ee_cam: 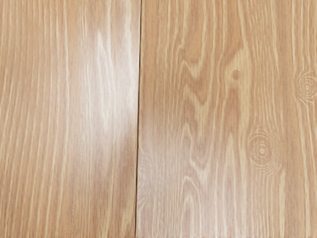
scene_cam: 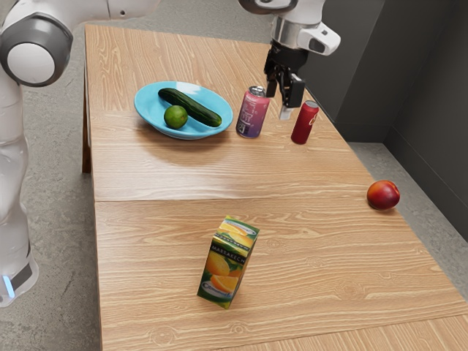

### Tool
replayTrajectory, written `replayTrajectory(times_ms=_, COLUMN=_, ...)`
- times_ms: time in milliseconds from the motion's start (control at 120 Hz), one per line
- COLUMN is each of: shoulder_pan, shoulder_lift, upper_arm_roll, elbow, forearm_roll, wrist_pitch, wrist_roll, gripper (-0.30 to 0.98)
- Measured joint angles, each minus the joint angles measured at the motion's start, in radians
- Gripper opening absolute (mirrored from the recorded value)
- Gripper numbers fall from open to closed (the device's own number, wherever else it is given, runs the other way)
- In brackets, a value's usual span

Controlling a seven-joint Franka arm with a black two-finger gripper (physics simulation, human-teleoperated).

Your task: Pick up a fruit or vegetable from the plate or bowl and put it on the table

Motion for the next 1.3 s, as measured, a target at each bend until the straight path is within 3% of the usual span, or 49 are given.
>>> replayTrajectory(times_ms=242, shoulder_pan=0.015, shoulder_lift=-0.009, upper_arm_roll=0.009, elbow=0.001, forearm_roll=-0.052, wrist_pitch=-0.030, wrist_roll=-0.001, gripper=0.68)
replayTrajectory(times_ms=442, shoulder_pan=0.022, shoulder_lift=-0.029, upper_arm_roll=0.020, elbow=0.019, forearm_roll=-0.027, wrist_pitch=-0.113, wrist_roll=0.065, gripper=0.68)
replayTrajectory(times_ms=767, shoulder_pan=0.038, shoulder_lift=-0.022, upper_arm_roll=0.019, elbow=0.030, forearm_roll=0.012, wrist_pitch=-0.286, wrist_roll=0.506, gripper=0.68)
replayTrajectory(times_ms=983, shoulder_pan=0.009, shoulder_lift=-0.117, upper_arm_roll=0.023, elbow=-0.077, forearm_roll=0.074, wrist_pitch=-0.234, wrist_roll=0.782, gripper=0.68)
replayTrajectory(times_ms=1133, shoulder_pan=0.017, shoulder_lift=-0.209, upper_arm_roll=0.024, elbow=-0.161, forearm_roll=0.081, wrist_pitch=-0.201, wrist_roll=0.975, gripper=0.68)
replayTrajectory(times_ms=1300, shoulder_pan=0.018, shoulder_lift=-0.225, upper_arm_roll=0.026, elbow=-0.181, forearm_roll=0.080, wrist_pitch=-0.197, wrist_roll=1.208, gripper=0.68)
